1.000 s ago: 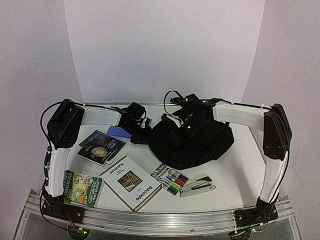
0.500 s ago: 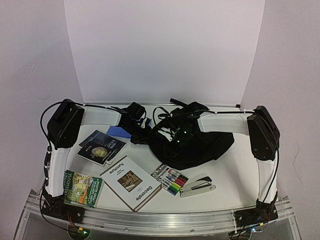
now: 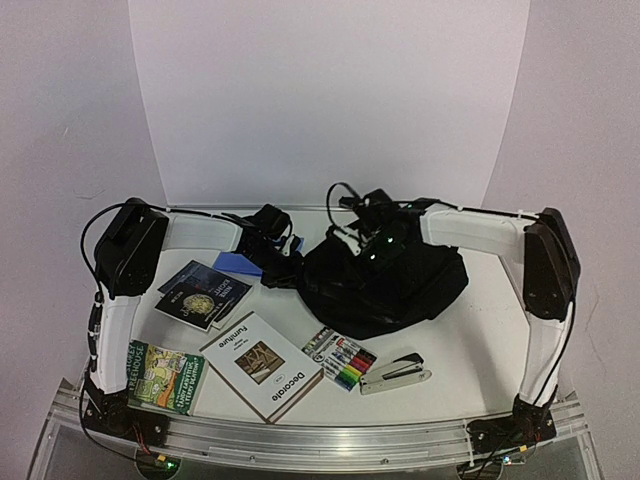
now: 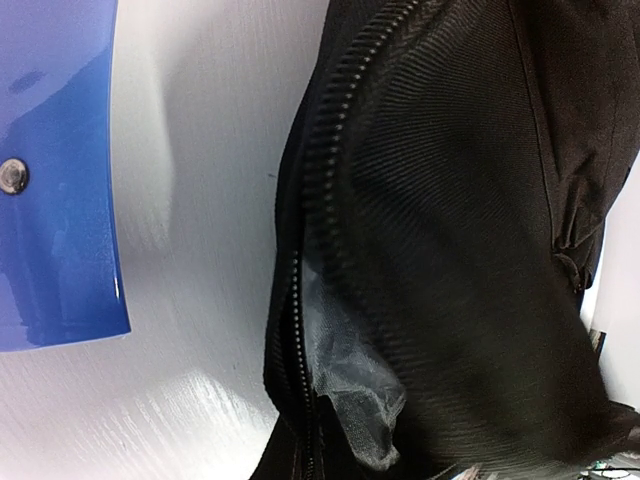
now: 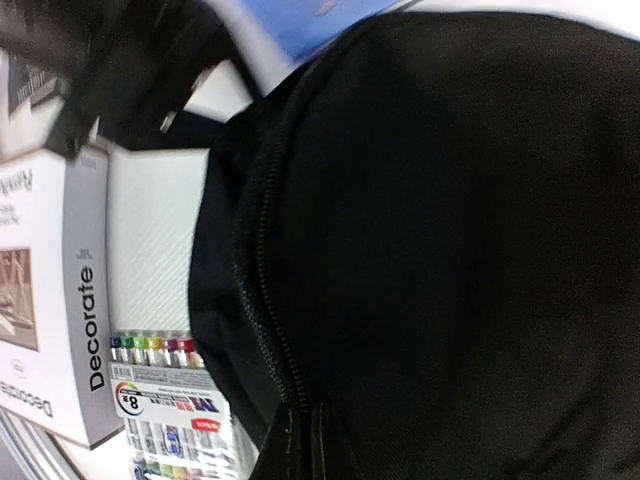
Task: Pack the student bag
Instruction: Adjust the student bag at the center of the board.
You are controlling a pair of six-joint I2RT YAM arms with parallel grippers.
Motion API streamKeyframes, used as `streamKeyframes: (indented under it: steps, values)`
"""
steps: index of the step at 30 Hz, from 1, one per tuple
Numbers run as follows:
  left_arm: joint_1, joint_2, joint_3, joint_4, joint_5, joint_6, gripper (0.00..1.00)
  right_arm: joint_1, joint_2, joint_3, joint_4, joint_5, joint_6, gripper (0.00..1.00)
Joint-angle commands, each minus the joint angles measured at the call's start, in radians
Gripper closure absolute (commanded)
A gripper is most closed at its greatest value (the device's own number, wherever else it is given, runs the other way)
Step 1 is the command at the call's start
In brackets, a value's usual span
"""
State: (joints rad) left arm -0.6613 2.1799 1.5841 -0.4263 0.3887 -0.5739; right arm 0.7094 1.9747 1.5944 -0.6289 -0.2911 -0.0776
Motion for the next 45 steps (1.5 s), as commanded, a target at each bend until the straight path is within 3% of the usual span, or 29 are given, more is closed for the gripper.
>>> streamKeyframes:
  steps: [1,10,17,22,31,32,35,36,39,45]
  values:
    - [0.006,-0.01,0.009,-0.006,-0.005,0.023,1.0,-0.142,-0.127,0.052,0.014,-0.041,0.01,1.0]
    - [0.014,0.0,-0.002,-0.04,-0.024,0.039,1.0,-0.403,-0.115,0.042,0.024,0.075,-0.012,1.0]
    - [0.017,-0.006,-0.014,-0.058,-0.036,0.048,1.0,-0.506,-0.052,0.007,0.089,0.211,-0.053,1.0]
    - [0.02,-0.012,-0.018,-0.06,-0.036,0.05,1.0,-0.528,-0.014,-0.04,0.124,0.265,-0.09,1.0]
    - [0.017,-0.01,0.029,-0.036,0.024,0.07,1.0,-0.463,0.016,-0.158,0.113,0.128,-0.114,1.0]
    - [0.017,-0.011,0.033,-0.033,0.03,0.072,1.0,-0.461,0.017,-0.147,0.103,0.119,-0.11,0.98]
    - [0.011,-0.012,0.058,-0.034,0.044,0.084,0.95,-0.46,0.01,-0.101,0.075,0.096,-0.098,0.72]
    - [0.008,-0.013,0.067,-0.038,0.045,0.088,0.9,-0.46,0.006,-0.08,0.064,0.088,-0.094,0.61]
    - [0.006,-0.017,0.104,-0.056,0.038,0.095,0.74,-0.46,-0.012,-0.034,0.032,0.062,-0.083,0.42]
    - [0.007,-0.038,0.158,-0.105,0.009,0.101,0.45,-0.459,-0.038,0.035,-0.022,0.001,-0.067,0.2]
